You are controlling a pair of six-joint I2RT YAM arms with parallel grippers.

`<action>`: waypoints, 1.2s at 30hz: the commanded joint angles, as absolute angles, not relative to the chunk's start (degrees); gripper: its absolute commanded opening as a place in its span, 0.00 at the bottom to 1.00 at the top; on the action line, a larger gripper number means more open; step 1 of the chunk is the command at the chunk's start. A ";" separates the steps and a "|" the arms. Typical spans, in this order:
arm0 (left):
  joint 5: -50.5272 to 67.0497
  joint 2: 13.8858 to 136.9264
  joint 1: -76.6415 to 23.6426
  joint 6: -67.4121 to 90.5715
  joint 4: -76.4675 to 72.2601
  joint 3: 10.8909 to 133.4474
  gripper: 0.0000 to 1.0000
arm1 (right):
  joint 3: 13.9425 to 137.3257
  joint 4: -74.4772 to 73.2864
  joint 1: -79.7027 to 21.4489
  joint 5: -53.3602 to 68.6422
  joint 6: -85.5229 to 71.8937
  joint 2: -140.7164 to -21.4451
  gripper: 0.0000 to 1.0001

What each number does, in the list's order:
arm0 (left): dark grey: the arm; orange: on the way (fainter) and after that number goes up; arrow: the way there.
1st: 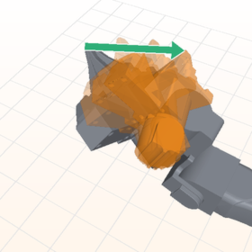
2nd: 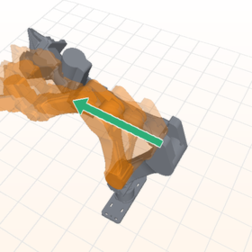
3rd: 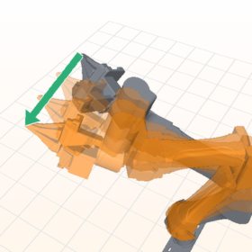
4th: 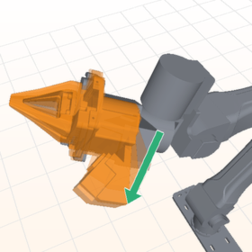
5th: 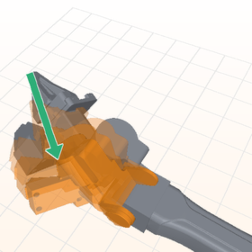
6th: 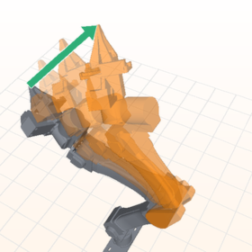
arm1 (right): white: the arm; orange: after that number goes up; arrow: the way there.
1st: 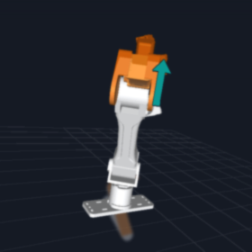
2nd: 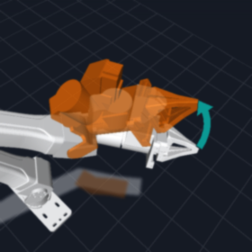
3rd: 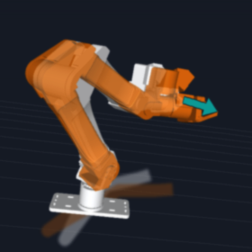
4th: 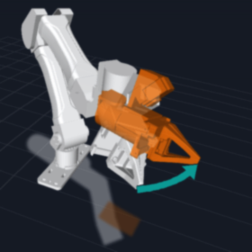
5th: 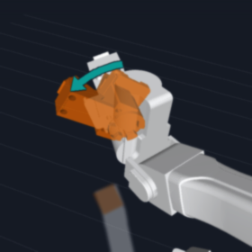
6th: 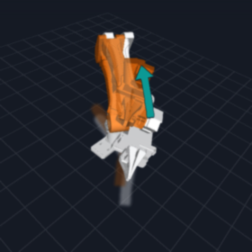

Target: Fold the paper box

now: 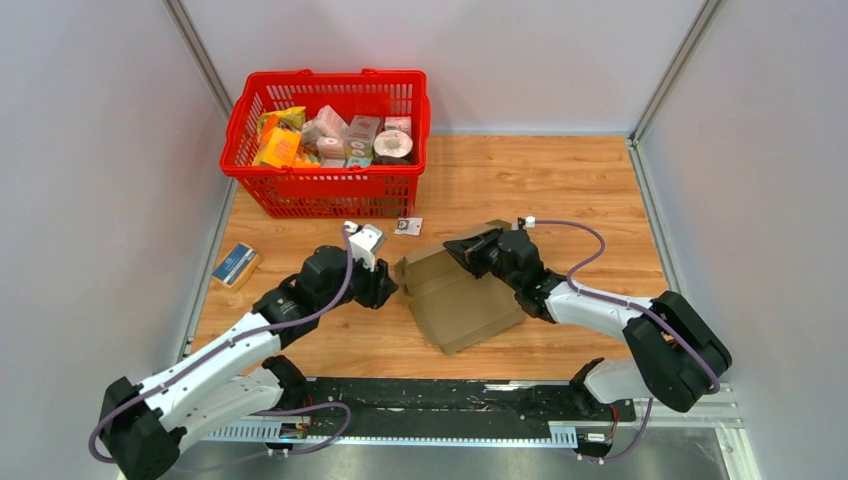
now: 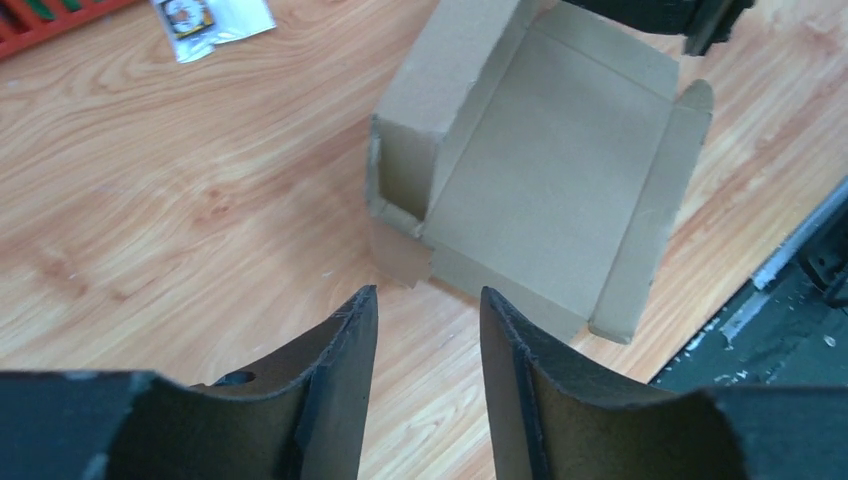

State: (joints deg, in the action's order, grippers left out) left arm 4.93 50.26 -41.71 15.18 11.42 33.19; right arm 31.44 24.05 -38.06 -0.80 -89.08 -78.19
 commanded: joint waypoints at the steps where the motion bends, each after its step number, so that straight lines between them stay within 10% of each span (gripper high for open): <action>1: -2.43 47.19 -40.09 19.34 20.18 32.78 0.46 | 30.32 23.20 -37.62 0.95 -88.07 -77.70 0.00; 17: 13.88 63.01 -38.23 5.71 9.41 41.04 0.50 | 31.38 25.05 -37.71 2.28 -88.42 -79.98 0.00; 36: 0.00 69.17 -45.17 12.03 4.05 43.24 0.30 | 29.62 25.66 -37.79 1.41 -89.91 -78.75 0.00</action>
